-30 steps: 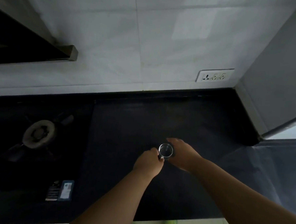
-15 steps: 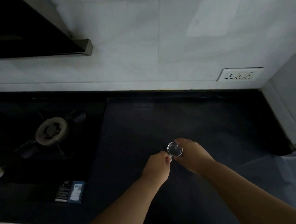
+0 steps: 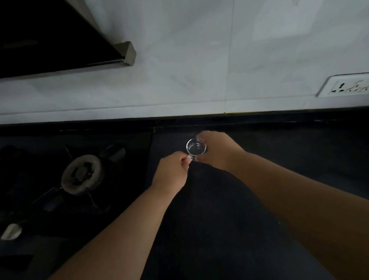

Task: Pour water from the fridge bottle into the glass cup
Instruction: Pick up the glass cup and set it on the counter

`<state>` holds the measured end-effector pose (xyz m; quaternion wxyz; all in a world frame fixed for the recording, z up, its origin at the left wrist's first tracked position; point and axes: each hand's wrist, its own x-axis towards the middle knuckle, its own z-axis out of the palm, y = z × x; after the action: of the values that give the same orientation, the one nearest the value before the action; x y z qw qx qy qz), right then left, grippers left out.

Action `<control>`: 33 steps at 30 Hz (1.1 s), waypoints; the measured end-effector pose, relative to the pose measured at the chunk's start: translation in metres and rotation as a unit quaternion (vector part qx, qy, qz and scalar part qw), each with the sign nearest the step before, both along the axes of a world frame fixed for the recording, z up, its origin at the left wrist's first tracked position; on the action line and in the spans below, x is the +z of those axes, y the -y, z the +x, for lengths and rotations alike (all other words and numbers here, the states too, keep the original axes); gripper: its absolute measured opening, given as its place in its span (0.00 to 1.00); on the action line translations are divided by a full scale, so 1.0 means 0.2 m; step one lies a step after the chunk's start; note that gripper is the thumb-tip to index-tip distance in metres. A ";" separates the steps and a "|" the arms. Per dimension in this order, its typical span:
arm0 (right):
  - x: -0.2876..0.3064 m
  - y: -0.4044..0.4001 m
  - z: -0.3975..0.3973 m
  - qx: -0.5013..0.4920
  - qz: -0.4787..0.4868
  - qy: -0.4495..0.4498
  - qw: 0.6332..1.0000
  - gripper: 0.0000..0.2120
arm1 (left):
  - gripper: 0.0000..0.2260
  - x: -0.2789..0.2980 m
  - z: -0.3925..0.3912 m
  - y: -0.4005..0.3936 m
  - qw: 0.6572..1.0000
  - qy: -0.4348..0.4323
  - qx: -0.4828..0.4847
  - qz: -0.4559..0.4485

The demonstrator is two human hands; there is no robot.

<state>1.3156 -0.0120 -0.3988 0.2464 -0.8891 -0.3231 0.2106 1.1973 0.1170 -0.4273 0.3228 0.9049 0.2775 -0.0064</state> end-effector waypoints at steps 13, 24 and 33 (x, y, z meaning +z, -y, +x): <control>-0.20 -0.53 0.16 0.001 0.040 -0.016 0.999 0.31 | 0.09 -0.19 0.17 -0.46 0.998 0.015 0.051 0.035; -0.29 -0.75 0.23 -0.012 0.062 -0.013 0.998 0.20 | 0.09 -0.21 0.25 -0.66 0.996 0.023 0.070 0.052; -0.29 -0.77 0.23 -0.018 0.063 -0.041 0.997 0.37 | 0.12 -0.15 0.26 -0.64 0.996 -0.003 0.083 0.043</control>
<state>1.3612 0.1413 -0.4569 0.3185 -0.8681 -0.3094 0.2217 1.2485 0.2445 -0.4582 0.2823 0.8915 0.3530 0.0294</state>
